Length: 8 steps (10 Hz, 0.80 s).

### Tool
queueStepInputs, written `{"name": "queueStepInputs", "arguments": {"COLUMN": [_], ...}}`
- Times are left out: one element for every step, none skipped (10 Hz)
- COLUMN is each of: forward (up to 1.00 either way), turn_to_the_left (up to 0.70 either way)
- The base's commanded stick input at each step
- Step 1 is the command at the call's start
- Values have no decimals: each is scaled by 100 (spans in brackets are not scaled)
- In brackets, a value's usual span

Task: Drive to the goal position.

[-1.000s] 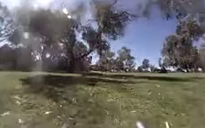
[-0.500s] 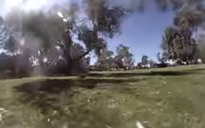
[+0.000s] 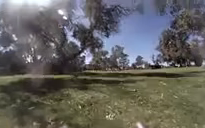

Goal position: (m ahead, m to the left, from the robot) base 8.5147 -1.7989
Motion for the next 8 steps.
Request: {"name": "queueStepInputs", "arguments": {"forward": [85,85,85,85,85,85,85,85], "turn_to_the_left": [-27,-27,-24,-8,0,0,0,0]}}
